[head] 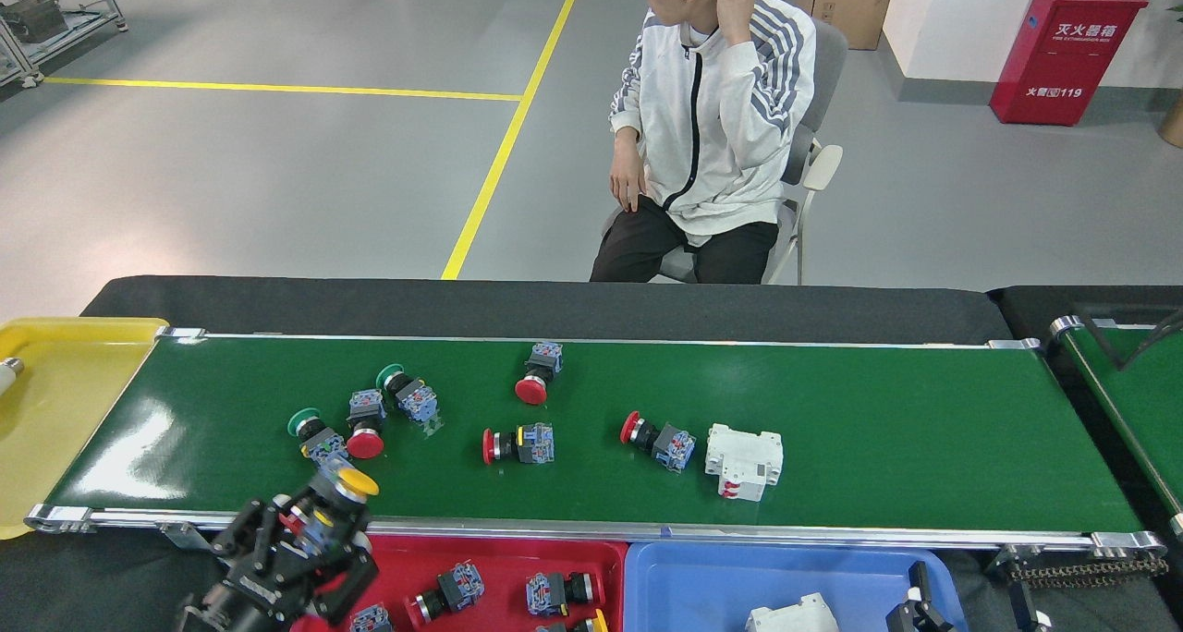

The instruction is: Pick switch part from conveyor to tray

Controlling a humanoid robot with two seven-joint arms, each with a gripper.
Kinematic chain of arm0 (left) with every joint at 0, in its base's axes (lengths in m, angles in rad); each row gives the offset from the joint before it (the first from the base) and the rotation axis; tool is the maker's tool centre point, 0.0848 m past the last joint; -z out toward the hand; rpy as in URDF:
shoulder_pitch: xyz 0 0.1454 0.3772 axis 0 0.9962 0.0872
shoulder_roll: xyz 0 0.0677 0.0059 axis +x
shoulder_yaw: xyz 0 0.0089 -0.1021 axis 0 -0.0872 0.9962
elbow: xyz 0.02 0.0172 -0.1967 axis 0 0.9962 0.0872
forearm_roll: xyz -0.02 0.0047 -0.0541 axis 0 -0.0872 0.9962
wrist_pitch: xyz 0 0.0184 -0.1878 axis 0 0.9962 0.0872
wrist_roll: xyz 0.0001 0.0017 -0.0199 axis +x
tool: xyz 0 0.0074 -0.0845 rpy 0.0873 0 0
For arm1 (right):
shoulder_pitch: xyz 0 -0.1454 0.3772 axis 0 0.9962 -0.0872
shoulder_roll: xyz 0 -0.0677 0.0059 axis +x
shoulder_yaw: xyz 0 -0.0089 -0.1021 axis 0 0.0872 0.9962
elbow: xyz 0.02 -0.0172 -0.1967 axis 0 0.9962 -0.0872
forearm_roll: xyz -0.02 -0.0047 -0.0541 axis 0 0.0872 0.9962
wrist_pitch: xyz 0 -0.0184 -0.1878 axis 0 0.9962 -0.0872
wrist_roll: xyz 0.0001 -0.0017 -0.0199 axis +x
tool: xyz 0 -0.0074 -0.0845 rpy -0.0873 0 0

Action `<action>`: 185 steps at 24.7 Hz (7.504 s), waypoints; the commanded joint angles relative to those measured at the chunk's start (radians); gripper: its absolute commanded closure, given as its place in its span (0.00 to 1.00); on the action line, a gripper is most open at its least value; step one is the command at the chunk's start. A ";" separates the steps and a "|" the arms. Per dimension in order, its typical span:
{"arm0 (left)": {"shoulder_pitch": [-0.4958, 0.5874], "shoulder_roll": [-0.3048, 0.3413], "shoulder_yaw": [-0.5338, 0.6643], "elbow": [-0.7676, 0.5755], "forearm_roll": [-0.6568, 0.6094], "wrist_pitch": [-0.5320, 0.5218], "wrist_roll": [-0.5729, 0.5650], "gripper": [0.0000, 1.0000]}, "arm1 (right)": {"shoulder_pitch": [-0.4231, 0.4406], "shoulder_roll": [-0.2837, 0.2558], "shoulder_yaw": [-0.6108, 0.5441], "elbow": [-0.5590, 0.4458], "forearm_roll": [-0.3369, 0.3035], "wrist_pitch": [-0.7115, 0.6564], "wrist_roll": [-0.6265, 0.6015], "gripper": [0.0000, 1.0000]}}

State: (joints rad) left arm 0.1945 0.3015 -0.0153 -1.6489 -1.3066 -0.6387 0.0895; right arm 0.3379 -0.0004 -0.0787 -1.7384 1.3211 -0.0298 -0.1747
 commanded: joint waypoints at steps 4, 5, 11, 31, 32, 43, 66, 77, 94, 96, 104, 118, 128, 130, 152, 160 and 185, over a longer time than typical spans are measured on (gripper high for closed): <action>0.036 -0.032 -0.137 -0.075 0.000 -0.044 0.001 0.00 | -0.155 -0.133 0.116 0.056 0.003 -0.127 0.115 0.00; 0.043 -0.032 -0.141 -0.077 0.000 -0.039 0.001 0.00 | -0.200 -0.154 0.135 0.086 0.003 -0.183 0.161 0.00; 0.043 -0.028 -0.052 -0.072 0.003 0.082 0.003 0.00 | -0.407 -0.167 0.139 0.264 -0.025 -0.496 0.255 0.00; -0.191 0.070 0.152 0.314 0.001 0.430 0.001 0.00 | -0.869 0.039 0.413 0.763 -0.014 -0.547 0.334 0.01; -0.236 0.079 0.150 0.380 0.001 0.404 0.001 0.00 | -0.930 0.074 0.465 0.855 -0.014 -0.498 0.322 0.05; -0.481 0.079 0.104 0.725 0.000 0.381 0.012 0.00 | -1.010 0.094 0.622 0.954 -0.025 -0.479 0.274 0.90; -0.572 0.077 -0.005 0.888 0.004 0.215 0.222 0.96 | -0.272 -0.418 -0.067 0.240 -0.431 -0.756 0.345 0.00; -0.145 0.079 -0.074 0.158 0.003 0.044 0.148 0.71 | -0.234 -0.104 -0.305 0.138 -0.379 -0.714 0.409 0.03; -0.006 0.056 0.012 0.075 0.012 0.453 0.118 0.00 | -0.025 -0.007 -0.289 0.002 0.021 -0.274 0.144 0.04; 0.008 0.059 0.051 0.096 0.013 0.465 0.116 0.00 | -0.017 -0.007 -0.289 -0.006 0.027 -0.277 0.143 0.04; -0.036 0.053 0.080 0.104 0.012 0.470 -0.017 0.00 | -0.008 -0.006 -0.262 -0.013 0.026 -0.282 0.141 0.02; -0.254 0.018 0.091 0.265 0.009 0.519 -0.244 0.00 | -0.008 -0.007 -0.228 -0.012 0.026 -0.280 0.144 0.02; -0.386 0.022 0.089 0.439 0.003 0.530 -0.244 0.00 | -0.010 -0.009 -0.210 -0.010 0.024 -0.280 0.144 0.02; -0.431 0.022 0.087 0.495 0.003 0.531 -0.243 0.00 | -0.010 -0.007 -0.210 -0.010 0.024 -0.280 0.144 0.02; -0.641 -0.015 -0.052 0.756 0.006 0.533 -0.040 0.75 | -0.005 -0.007 -0.185 -0.006 0.024 -0.278 0.144 0.02; -0.135 -0.021 -0.055 0.018 0.000 -0.065 -0.105 0.45 | -0.005 -0.006 -0.187 -0.006 0.021 -0.278 0.143 0.02; -0.047 0.008 0.295 0.170 0.013 0.192 0.023 0.00 | -0.002 0.030 -0.184 -0.030 0.058 -0.143 0.075 0.07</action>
State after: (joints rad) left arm 0.1492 0.2931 0.2707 -1.4781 -1.2953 -0.4517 0.0730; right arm 0.3351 0.0265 -0.2616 -1.7540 1.3781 -0.1802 -0.0929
